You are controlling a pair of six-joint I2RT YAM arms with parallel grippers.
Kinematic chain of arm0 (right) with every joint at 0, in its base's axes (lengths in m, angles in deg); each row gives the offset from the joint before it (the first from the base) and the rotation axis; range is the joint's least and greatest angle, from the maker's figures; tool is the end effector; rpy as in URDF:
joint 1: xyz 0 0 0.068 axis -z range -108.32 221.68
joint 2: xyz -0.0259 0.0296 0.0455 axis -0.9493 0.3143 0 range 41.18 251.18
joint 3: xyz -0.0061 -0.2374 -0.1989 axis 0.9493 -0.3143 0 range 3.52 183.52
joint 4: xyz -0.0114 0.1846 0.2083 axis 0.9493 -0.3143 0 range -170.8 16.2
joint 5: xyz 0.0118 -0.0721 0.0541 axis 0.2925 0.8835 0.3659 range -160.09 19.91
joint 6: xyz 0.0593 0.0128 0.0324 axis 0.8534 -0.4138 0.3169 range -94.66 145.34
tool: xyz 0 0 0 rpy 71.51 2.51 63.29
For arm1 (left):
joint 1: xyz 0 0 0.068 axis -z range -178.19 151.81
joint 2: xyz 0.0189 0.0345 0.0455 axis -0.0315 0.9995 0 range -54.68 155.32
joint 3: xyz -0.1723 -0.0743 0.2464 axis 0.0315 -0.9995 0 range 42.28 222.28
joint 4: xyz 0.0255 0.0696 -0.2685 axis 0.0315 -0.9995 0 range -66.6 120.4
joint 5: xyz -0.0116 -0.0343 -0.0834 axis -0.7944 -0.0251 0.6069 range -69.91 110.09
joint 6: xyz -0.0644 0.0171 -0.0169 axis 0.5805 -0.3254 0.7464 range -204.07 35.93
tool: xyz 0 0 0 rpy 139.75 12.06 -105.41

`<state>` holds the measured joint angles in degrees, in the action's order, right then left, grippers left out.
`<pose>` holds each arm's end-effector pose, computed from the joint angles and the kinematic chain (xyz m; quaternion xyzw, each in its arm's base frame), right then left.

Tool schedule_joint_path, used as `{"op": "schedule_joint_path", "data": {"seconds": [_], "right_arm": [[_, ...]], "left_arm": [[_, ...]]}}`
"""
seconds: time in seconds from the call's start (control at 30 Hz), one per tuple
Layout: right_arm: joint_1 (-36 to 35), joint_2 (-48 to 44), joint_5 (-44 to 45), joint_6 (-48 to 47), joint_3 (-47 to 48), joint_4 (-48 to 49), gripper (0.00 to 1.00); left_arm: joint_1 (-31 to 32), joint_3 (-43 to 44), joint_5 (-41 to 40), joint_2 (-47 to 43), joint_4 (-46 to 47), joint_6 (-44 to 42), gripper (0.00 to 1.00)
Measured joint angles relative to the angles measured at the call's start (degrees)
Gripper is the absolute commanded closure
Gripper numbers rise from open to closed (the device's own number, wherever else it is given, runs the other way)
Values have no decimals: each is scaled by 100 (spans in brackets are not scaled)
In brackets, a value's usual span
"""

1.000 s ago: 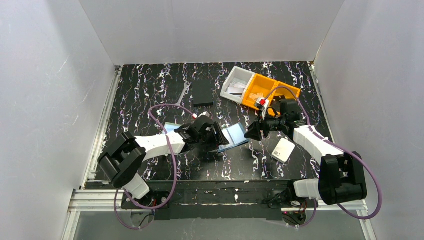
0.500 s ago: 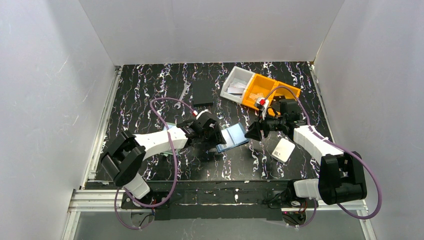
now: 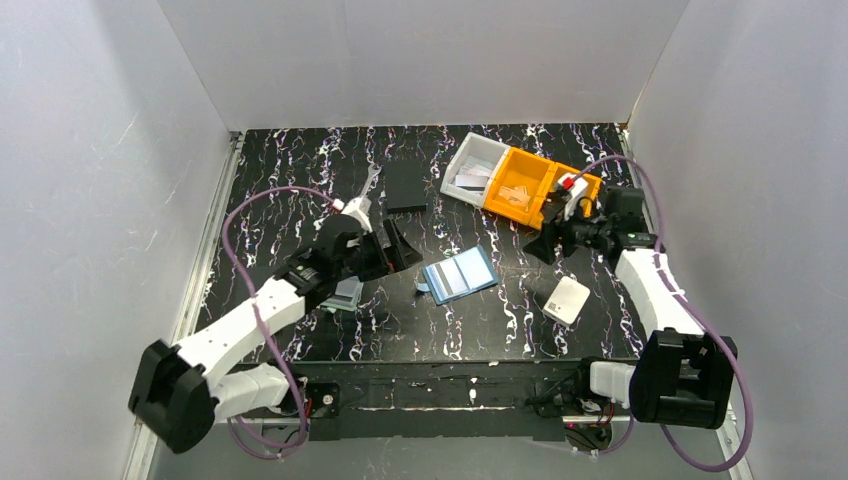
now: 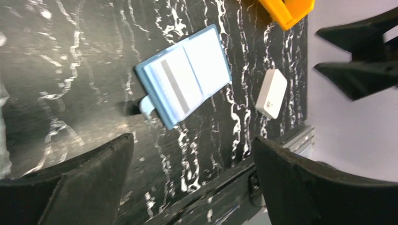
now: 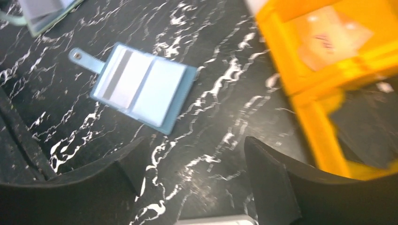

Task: Take the credit cards out of the card holder
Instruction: Reset both arms

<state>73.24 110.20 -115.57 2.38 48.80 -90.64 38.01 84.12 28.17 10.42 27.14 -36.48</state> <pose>0.2636 0.0325 0.2709 -0.3143 0.7932 0.2612 0.4514 0.2163 -0.1681 0.2811 -0.0473 0.8478 -0.3950 0.3506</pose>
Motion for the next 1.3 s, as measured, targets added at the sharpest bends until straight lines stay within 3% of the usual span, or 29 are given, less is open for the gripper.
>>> {"op": "schedule_joint_path", "data": {"seconds": [0.17, 0.47, 0.6, 0.8, 1.03, 1.3], "right_arm": [[839, 33, 17, 98, 968, -667, 2], [1993, 673, 715, 1451, 3488, -1773, 2], [2129, 487, 796, 1652, 3969, -1991, 2], [2109, 164, 645, 2092, 4599, -2256, 2], [2107, 245, 796, 2900, 5156, -2437, 1], [2109, 232, 1091, 3228, 5180, -2636, 1]], "left_arm": [[-595, 195, 122, -907, -868, -669, 2], [-2914, 761, 1526, -1259, -1657, -1233, 2], [-3545, 1139, 2122, -1241, -1930, -1268, 2], [-3956, 2024, 2529, -1196, -2435, -1379, 2], [-4019, 3029, 2577, -1270, -3071, -1626, 2], [-4022, 3364, 2577, -1530, -3532, -1753, 2]]}}
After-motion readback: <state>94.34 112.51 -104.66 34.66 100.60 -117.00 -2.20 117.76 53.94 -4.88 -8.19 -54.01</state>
